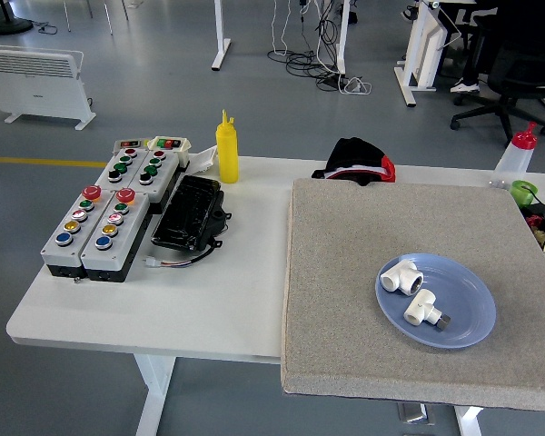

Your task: Pick pipe place plate twice

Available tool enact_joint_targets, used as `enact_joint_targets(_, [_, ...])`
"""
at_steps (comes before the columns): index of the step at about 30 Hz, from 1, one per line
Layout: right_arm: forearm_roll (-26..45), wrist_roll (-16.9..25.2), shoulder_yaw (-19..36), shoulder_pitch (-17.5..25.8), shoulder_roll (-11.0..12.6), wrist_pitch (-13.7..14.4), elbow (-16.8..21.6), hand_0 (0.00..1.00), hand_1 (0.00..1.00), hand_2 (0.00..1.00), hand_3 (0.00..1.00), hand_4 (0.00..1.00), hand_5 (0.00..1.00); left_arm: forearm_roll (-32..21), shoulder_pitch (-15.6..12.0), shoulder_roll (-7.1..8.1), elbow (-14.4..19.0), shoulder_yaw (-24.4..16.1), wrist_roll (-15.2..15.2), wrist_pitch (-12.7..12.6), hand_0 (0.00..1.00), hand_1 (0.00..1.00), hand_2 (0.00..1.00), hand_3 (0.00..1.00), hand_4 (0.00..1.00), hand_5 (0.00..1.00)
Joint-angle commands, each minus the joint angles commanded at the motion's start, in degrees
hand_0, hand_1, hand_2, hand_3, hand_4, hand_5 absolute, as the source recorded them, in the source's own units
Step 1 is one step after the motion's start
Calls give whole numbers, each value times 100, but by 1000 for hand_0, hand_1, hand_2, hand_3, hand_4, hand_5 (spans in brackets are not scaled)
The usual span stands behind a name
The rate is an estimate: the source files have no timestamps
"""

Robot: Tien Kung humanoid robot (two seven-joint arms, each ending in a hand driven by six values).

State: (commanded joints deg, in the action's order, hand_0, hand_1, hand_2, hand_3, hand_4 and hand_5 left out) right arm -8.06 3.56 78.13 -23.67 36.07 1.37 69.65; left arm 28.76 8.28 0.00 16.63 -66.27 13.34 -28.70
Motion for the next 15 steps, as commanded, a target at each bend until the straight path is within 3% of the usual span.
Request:
enact_joint_targets(11, [-1098, 543, 302, 701, -290, -56, 62, 809, 780, 812, 778, 594, 466, 195, 22, 0, 0, -115, 49, 28, 618, 683, 710, 584, 464, 998])
enact_joint_targets(15, [-1698, 824, 525, 1055, -496, 85, 127, 809, 782, 814, 778, 590, 464, 239, 29, 0, -1, -132, 59, 34, 616, 683, 710, 584, 463, 998])
